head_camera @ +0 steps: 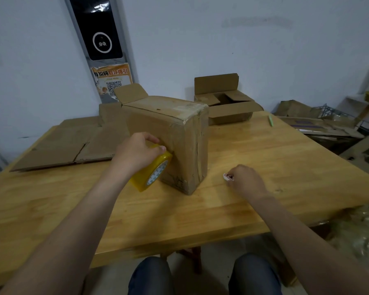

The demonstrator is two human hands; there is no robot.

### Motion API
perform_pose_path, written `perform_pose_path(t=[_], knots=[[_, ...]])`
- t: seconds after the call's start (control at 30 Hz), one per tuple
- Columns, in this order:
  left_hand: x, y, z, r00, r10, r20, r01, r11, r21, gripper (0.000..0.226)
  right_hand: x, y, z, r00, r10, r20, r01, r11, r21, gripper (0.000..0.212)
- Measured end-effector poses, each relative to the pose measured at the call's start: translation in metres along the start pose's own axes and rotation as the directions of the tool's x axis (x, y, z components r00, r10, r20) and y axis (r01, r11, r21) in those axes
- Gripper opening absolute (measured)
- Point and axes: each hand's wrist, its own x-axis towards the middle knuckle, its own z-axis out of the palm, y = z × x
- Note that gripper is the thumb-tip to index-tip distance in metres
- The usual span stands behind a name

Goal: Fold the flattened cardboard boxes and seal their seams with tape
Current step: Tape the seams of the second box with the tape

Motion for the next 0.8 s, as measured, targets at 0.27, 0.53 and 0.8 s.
perform_pose_path(t=[0.27,0.53,0.8], knots=[[-0.002,0.000,-0.002,1.000,-0.012,0.011,0.012,1.000,-0.023,0.030,-0.012,0.002,-0.005,0.997,-0.066,-0.035,0.066,0.997,-0.027,0.023],[-0.001,-0.001,-0.004,1.000,0.007,0.010,-0.007,1.000,-0.027,0.030,-0.034,-0.024,-0.060,0.980,-0.140,-0.140,0.190,0.869,0.456,0.026],[0.001,0.003,-0.006,0.999,0.037,0.036,-0.037,0.999,-0.002,0.021,-0.052,-0.067,-0.101,0.932,-0.106,-0.346,0.319,0.692,0.648,0.010]])
